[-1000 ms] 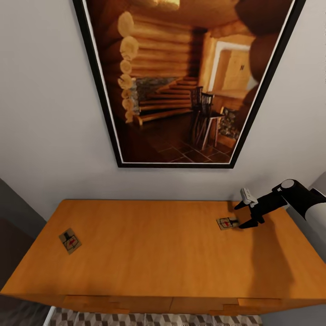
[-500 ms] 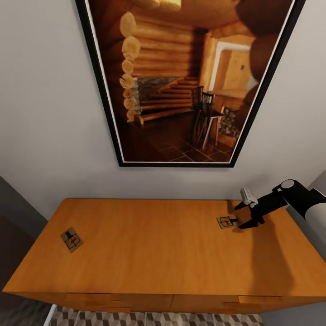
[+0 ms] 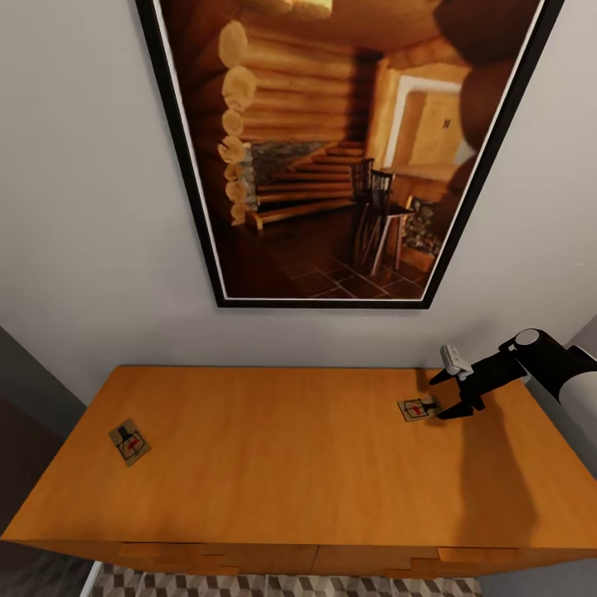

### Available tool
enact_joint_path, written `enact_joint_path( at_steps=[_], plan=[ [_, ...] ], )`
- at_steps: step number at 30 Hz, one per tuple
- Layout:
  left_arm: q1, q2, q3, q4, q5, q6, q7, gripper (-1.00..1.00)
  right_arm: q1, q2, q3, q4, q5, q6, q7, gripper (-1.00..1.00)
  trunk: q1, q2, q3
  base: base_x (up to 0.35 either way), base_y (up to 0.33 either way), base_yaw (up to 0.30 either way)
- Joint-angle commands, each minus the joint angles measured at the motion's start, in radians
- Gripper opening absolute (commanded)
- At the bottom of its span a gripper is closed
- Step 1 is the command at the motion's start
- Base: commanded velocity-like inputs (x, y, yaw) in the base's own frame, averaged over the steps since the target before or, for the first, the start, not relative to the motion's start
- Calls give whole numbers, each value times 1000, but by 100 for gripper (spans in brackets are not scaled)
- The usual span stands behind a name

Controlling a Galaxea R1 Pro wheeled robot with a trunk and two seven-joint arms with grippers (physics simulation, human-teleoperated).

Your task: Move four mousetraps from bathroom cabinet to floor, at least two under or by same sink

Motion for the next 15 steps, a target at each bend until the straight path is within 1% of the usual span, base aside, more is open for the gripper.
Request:
enact_joint_path(
  at_steps=[1, 8, 15],
  plan=[
    [-1, 0, -9, 3, 3, -5, 4, 100, 0, 0, -4, -1, 8, -10, 2, 100, 1, -2, -2, 3, 0, 0],
    [-1, 0, -9, 3, 3, -5, 4, 100, 0, -1, -4, -1, 8, -10, 2, 100, 1, -2, -2, 1, 0, 0],
    [-1, 0, -9, 3, 3, -5, 4, 100, 0, -1, -4, -1, 8, -10, 2, 100, 1, -2, -8, 0, 0, 0]
  ],
)
